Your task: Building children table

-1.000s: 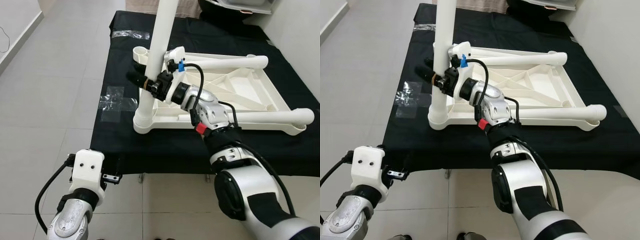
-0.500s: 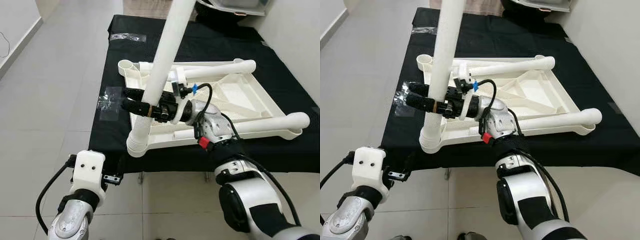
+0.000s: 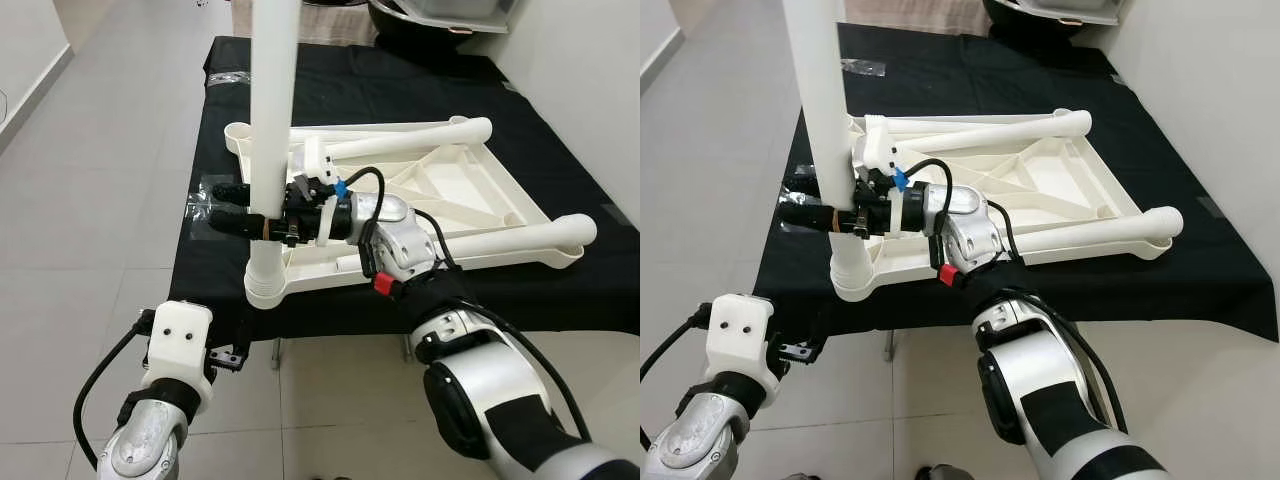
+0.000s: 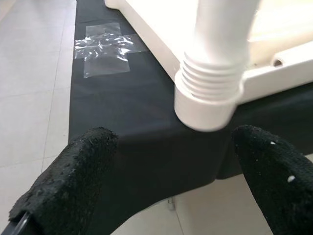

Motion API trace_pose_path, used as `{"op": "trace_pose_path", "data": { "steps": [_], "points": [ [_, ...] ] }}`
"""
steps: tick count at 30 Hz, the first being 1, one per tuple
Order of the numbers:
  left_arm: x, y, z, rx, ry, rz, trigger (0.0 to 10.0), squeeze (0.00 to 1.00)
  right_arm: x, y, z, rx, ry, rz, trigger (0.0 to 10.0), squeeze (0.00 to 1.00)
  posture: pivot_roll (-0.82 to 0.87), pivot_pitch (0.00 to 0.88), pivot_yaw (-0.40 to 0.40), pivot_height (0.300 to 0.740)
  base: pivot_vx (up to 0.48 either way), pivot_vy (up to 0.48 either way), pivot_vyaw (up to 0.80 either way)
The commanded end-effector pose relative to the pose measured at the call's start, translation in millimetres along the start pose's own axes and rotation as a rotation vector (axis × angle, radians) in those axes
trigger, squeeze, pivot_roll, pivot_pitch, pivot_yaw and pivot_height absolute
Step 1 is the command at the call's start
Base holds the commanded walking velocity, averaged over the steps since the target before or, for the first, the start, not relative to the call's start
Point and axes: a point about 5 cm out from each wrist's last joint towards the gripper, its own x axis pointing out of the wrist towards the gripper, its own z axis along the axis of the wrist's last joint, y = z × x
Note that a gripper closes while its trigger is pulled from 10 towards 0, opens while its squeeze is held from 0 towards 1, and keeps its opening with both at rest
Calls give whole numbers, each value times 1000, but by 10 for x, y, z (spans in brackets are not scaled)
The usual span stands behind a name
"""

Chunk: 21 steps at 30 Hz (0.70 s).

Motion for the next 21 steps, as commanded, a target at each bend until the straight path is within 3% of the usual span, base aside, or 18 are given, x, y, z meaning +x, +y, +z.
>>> {"op": "trace_pose_path", "data": {
  "steps": [1,3,5,8,11,13,15,16,17,21],
  "points": [
    [-25,-9,-11,8,8,3,10000,0,-134,18,-528,134,204,-132,10000,0,153,204,-147,740,0,0,0],
    [-23,-10,-13,8,8,3,10000,0,-145,-34,-534,156,203,-217,10000,0,150,205,-146,740,0,0,0],
    [-23,-10,-13,8,8,3,10000,0,-145,-34,-534,156,203,-217,10000,0,150,205,-146,740,0,0,0],
    [-19,-13,-12,8,7,2,10000,0,-204,-150,-528,175,168,-436,10000,0,149,204,-145,740,0,0,0],
    [-18,-13,-11,9,7,3,10000,0,-229,-189,-519,157,155,-513,10000,0,149,204,-145,740,0,0,0],
    [-19,-9,-13,9,7,3,10000,0,-269,-239,-530,173,138,-651,10000,0,149,202,-143,740,0,0,0],
    [-19,-9,-13,9,7,3,10000,0,-269,-239,-530,173,138,-651,10000,0,149,202,-143,740,0,0,0],
    [-17,-8,-12,10,6,3,10000,0,-294,-264,-544,189,133,-742,10000,0,147,203,-142,740,0,0,0],
    [-12,-8,-8,11,4,1,10000,0,-334,-300,-554,202,120,-915,10000,0,147,203,-142,740,0,0,0],
    [-4,-5,-3,12,1,2,10000,0,-346,-306,-552,212,108,-1026,10000,0,146,201,-141,740,0,0,0]
  ]
}}
